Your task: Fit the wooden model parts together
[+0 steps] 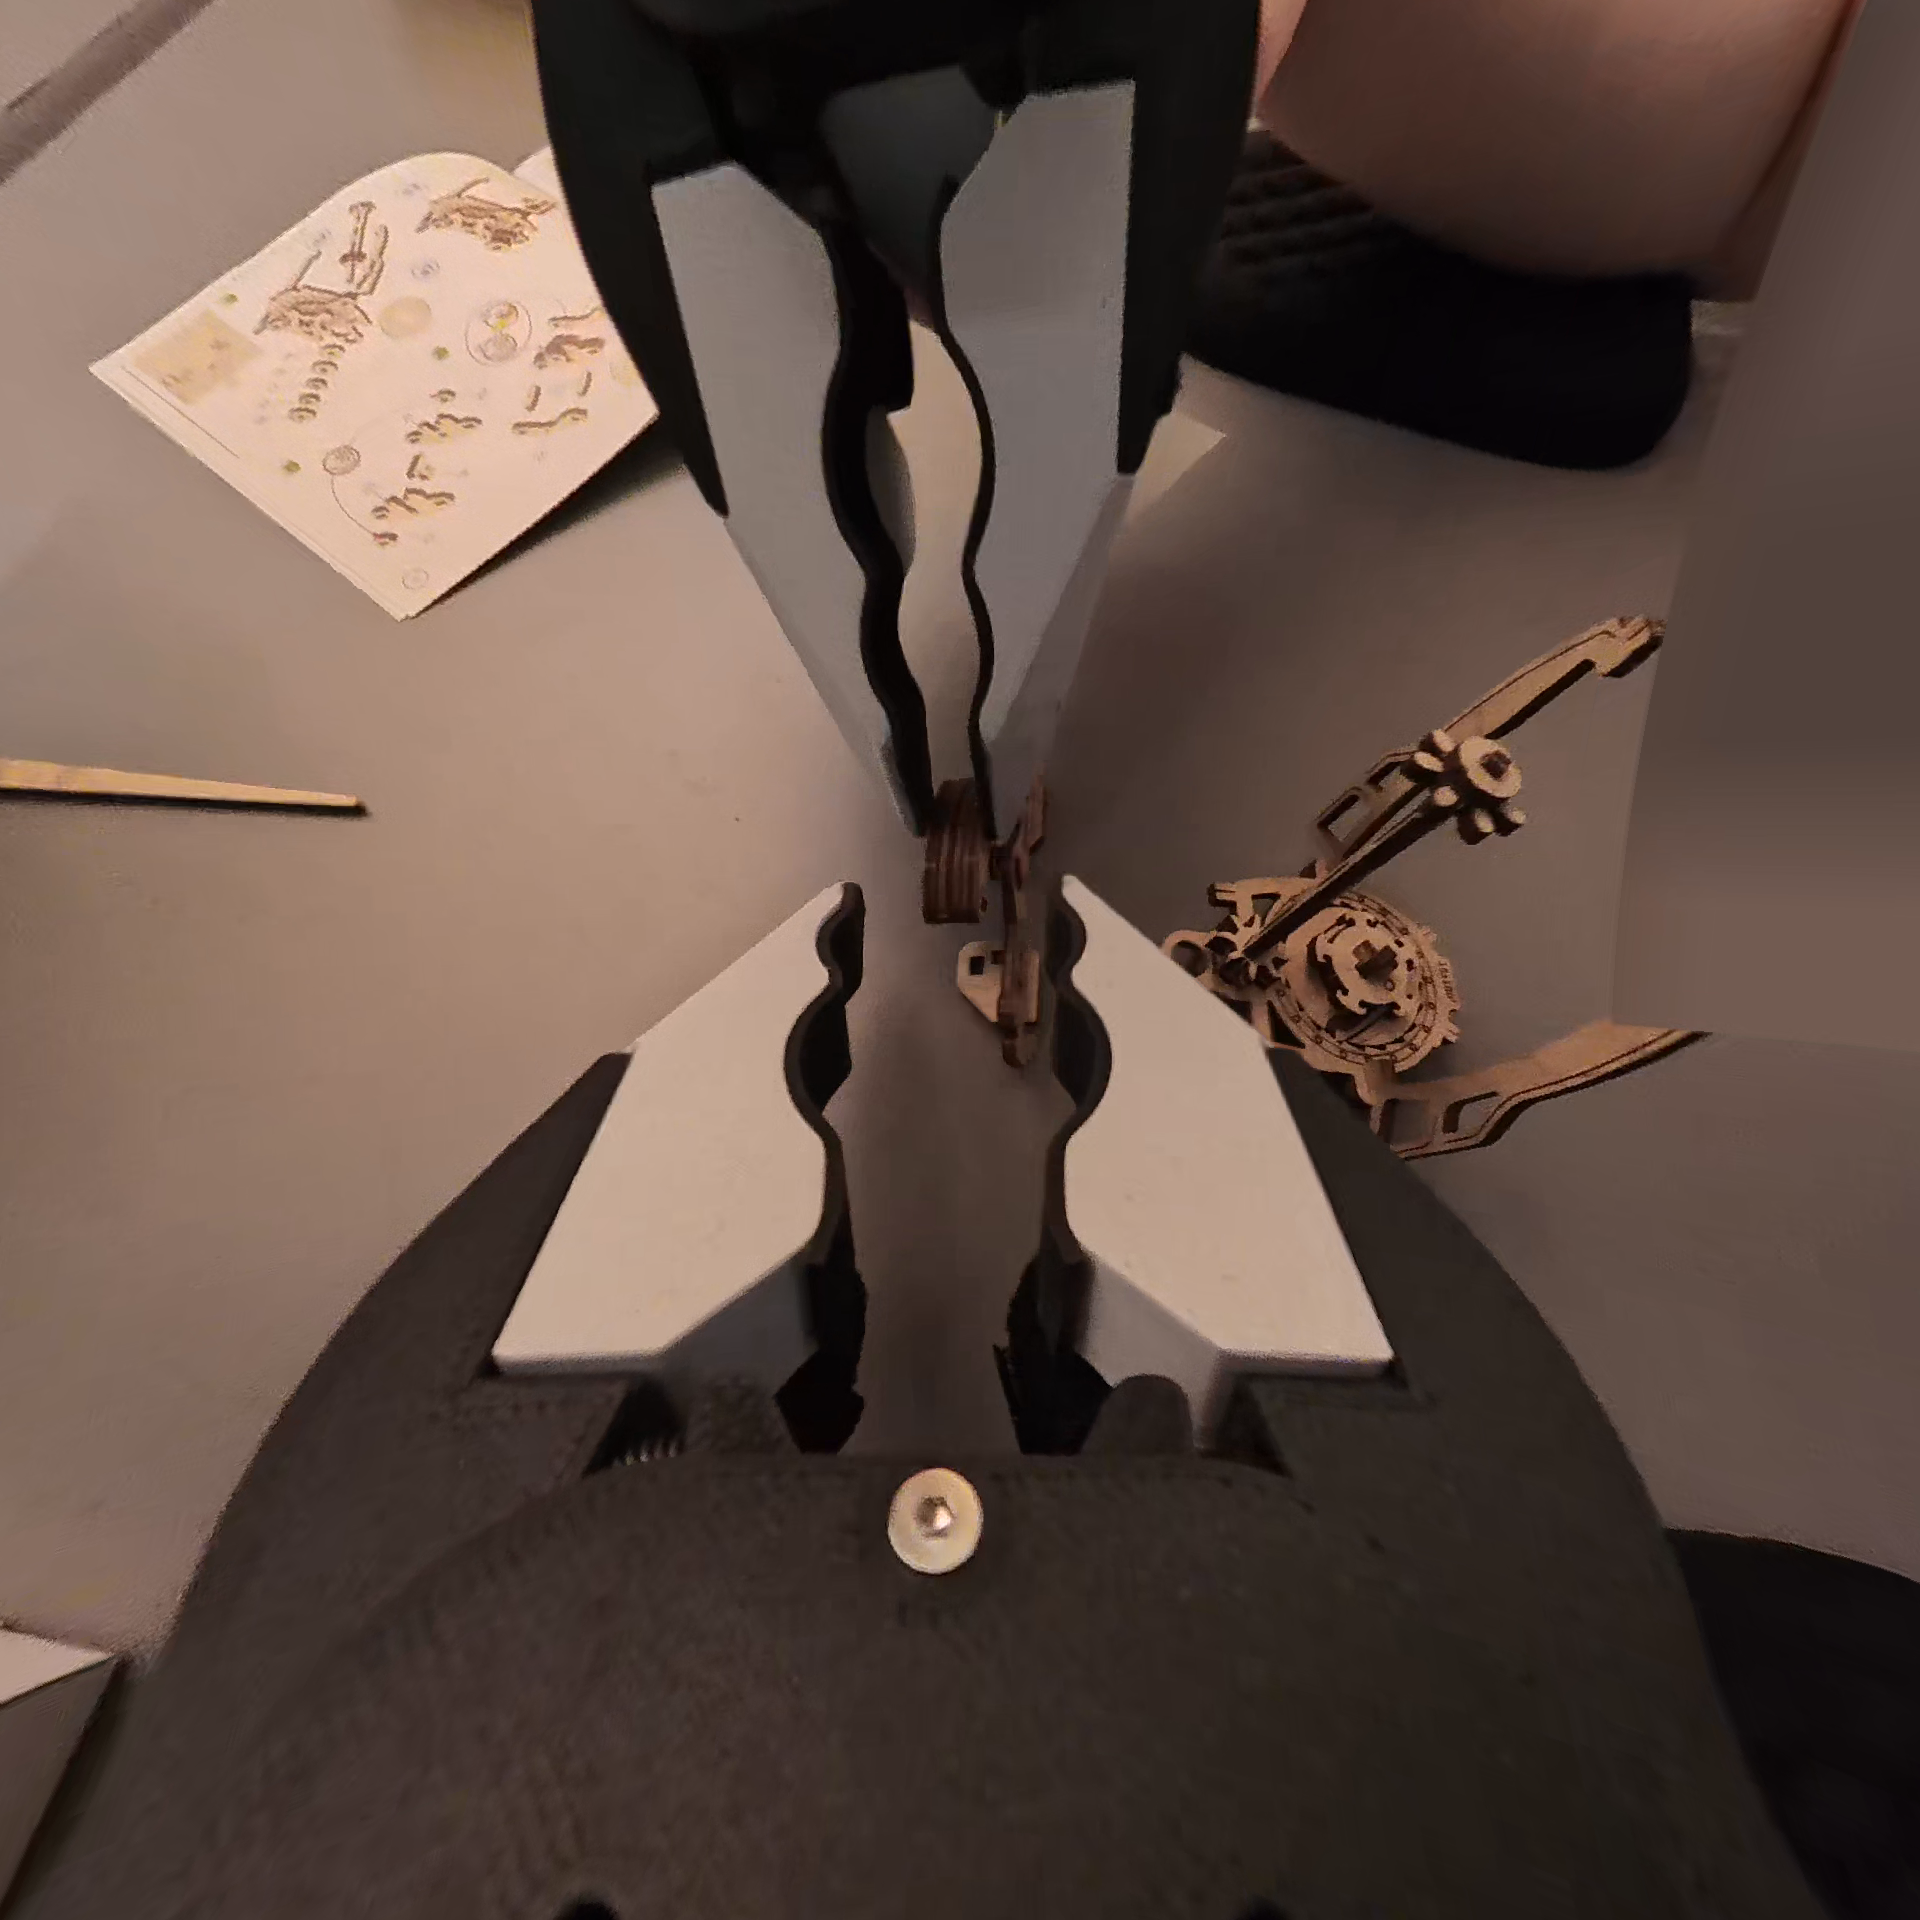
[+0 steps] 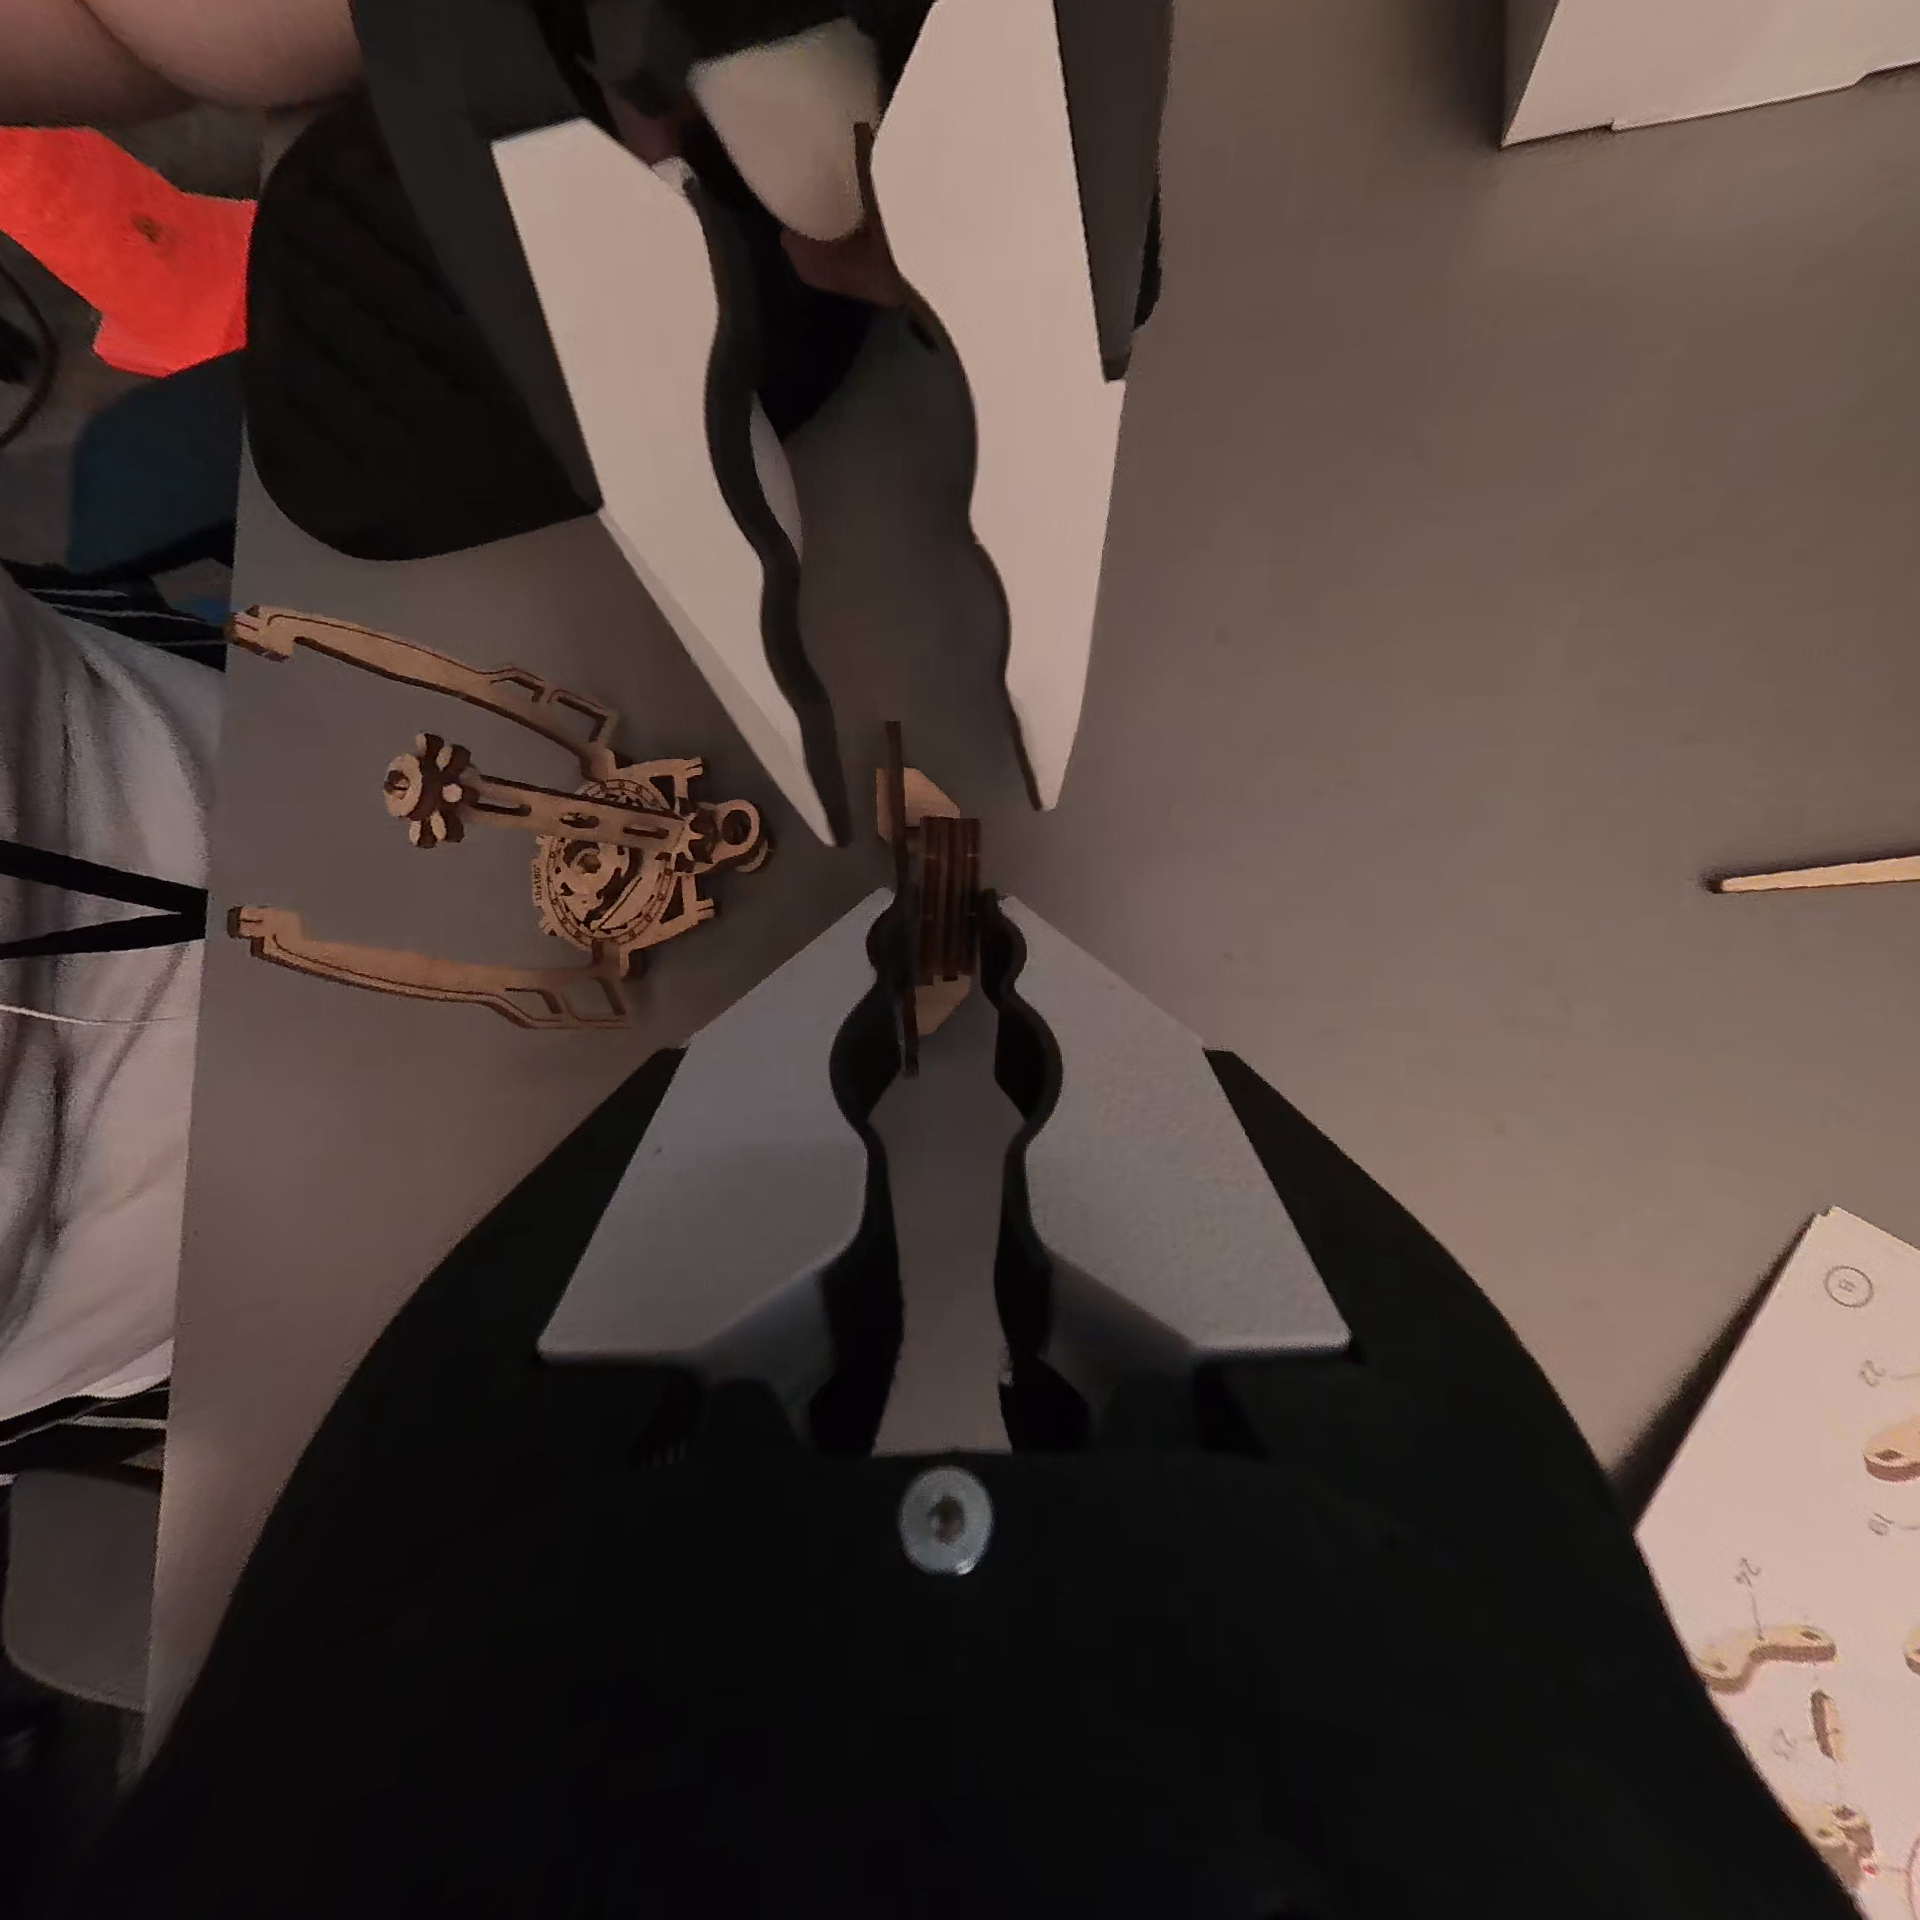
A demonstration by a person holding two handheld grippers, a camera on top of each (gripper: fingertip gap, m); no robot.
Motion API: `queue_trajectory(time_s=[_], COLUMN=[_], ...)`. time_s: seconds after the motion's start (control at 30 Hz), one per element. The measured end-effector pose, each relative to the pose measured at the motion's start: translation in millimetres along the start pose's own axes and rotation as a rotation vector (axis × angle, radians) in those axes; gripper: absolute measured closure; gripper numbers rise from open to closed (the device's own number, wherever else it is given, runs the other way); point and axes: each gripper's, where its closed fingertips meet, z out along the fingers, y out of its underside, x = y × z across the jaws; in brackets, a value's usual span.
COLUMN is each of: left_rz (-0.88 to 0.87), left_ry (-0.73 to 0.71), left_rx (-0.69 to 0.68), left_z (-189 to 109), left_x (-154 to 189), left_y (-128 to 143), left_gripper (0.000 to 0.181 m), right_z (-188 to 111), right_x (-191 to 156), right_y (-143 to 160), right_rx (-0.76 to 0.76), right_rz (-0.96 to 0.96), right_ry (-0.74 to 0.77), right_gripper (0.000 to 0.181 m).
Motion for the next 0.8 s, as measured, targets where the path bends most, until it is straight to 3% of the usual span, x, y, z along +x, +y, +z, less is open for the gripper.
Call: queue_trajectory(time_s=[0.4,0.8], left_rz=[0.099,0.047], left_ry=[-0.043,0.020], left_rx=[-0.095,-0.095], left_z=[12.6,13.9], left_x=[2.1,7.1], left_y=[9.6,11.9], left_gripper=[0.155,0.167], right_z=[1.5,1.2], right_x=[-5.3,-5.1], right_y=[-1.3,-0.4], right_rx=[0.006,0.047], right_rz=[0.011,0.036], right_ry=[-0.033,-0.025], right_gripper=[0.171,0.171])
